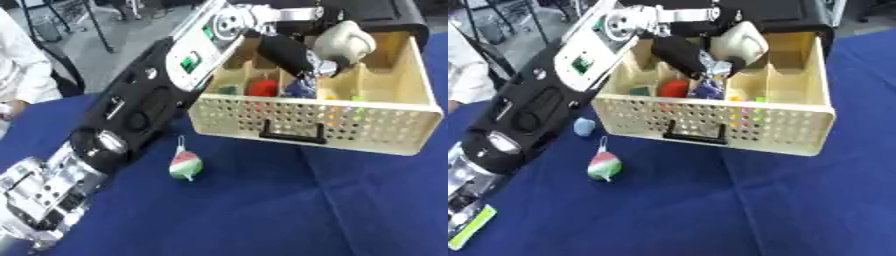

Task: Pick up objects from table and place into drawer.

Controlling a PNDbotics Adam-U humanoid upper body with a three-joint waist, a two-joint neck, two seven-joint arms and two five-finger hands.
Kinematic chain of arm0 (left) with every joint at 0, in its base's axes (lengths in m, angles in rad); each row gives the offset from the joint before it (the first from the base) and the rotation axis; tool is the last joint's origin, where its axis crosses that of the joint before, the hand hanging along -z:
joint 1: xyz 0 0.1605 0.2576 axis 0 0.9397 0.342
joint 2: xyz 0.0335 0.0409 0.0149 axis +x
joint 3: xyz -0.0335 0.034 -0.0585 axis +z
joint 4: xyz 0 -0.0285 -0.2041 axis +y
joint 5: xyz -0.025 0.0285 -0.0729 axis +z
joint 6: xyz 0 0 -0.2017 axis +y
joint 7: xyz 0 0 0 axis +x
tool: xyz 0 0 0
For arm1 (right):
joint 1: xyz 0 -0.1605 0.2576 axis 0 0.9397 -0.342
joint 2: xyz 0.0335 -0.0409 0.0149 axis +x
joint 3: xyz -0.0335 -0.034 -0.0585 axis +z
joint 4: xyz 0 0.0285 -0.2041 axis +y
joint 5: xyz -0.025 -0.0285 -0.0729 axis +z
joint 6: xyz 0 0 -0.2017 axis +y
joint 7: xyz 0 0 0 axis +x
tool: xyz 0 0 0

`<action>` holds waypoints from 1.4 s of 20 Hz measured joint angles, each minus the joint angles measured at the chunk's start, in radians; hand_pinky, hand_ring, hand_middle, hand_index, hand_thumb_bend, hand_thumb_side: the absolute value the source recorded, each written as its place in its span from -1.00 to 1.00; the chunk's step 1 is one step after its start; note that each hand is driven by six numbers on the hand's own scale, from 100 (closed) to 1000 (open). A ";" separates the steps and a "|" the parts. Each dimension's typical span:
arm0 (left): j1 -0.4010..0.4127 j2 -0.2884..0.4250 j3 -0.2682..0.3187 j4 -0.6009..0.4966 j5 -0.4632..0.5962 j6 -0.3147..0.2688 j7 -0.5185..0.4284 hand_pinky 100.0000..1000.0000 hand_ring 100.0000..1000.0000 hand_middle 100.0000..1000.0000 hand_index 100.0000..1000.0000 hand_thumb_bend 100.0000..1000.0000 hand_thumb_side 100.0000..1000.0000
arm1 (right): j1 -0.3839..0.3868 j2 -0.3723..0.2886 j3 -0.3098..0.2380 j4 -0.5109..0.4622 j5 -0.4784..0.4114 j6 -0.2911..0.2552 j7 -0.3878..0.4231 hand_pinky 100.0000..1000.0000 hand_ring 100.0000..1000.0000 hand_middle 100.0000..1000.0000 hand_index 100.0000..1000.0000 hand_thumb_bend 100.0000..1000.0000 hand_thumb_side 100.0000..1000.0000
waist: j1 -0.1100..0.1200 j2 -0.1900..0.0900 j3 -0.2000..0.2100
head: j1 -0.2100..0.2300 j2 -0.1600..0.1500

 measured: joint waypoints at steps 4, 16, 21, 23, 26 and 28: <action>0.000 0.000 0.000 -0.005 0.000 -0.007 -0.004 0.09 0.56 0.45 1.00 -0.86 0.12 | 0.000 0.001 0.000 0.000 0.000 0.002 -0.002 0.04 0.10 0.36 0.34 -1.00 0.76 | 0.001 -0.001 0.000 | 0.000 0.000; 0.000 0.000 0.006 -0.005 -0.031 -0.016 -0.022 0.20 0.65 0.57 1.00 -0.86 -0.04 | 0.000 0.007 0.000 0.000 0.000 0.003 -0.003 0.15 0.10 0.37 0.34 -1.00 0.77 | 0.001 -0.005 0.000 | 0.001 0.000; 0.000 0.000 0.006 -0.005 -0.048 -0.020 -0.047 0.24 0.68 0.61 1.00 -0.66 0.18 | 0.000 0.008 0.000 0.000 0.000 0.006 -0.002 0.15 0.10 0.37 0.34 -1.00 0.77 | 0.001 -0.006 0.000 | 0.004 0.000; 0.000 0.000 0.006 -0.006 -0.049 -0.021 -0.053 0.25 0.69 0.61 1.00 -0.63 0.21 | 0.000 0.008 0.000 0.000 0.000 0.006 -0.002 0.15 0.10 0.37 0.34 -1.00 0.77 | 0.001 -0.006 0.000 | 0.006 0.000; 0.000 0.000 0.006 -0.009 -0.049 -0.023 -0.055 0.25 0.68 0.60 1.00 -0.67 0.18 | 0.000 0.008 0.000 0.000 0.000 0.006 -0.002 0.15 0.11 0.38 0.34 -1.00 0.77 | 0.001 -0.007 0.000 | 0.009 0.000; 0.000 0.000 0.007 -0.014 -0.049 -0.023 -0.054 0.24 0.68 0.60 1.00 -0.72 0.18 | 0.000 0.009 0.000 0.000 0.000 0.007 -0.002 0.15 0.10 0.38 0.34 -1.00 0.77 | 0.001 -0.007 0.000 | 0.009 -0.001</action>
